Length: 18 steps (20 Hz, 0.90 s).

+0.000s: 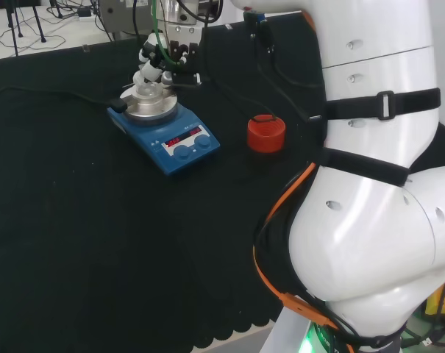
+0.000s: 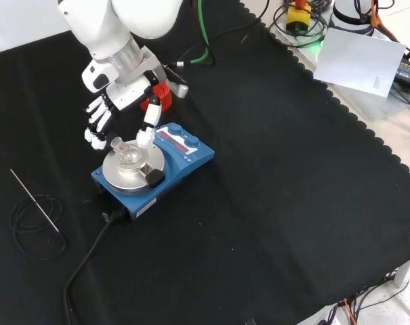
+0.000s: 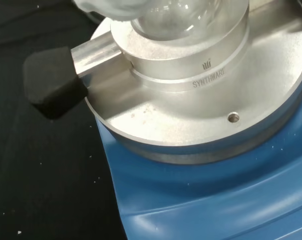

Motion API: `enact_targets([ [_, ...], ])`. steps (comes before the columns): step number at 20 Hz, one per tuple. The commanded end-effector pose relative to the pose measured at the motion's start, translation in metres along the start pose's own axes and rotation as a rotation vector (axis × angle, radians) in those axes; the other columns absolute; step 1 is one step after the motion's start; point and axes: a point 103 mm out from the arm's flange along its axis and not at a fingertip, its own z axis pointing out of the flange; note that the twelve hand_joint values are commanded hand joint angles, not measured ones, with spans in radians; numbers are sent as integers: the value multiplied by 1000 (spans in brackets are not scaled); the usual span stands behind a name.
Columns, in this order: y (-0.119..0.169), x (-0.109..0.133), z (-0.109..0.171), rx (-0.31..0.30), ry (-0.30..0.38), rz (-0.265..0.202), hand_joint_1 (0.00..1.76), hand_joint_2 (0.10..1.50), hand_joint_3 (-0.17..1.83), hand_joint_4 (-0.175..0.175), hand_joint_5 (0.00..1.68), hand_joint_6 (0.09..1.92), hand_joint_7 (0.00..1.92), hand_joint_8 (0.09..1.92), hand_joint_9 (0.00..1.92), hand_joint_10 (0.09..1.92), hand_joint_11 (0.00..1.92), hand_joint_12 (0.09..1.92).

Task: Place the round-bottom flask on the heater.

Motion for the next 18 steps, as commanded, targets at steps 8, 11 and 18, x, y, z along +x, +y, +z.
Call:
enact_targets([
  [8, -6, -5, -2, 17, -5, 14, 836, 929, -175, -18, 203, 87, 0, 623, 251, 770, 0, 1351],
  [11, -13, -9, -11, 2, 1, 19, 832, 928, -175, -18, 203, 87, 2, 624, 252, 772, 0, 1349],
  [18, -37, -15, -28, -31, 6, 28, 825, 929, -175, -19, 204, 87, 8, 629, 256, 775, 0, 1343],
])
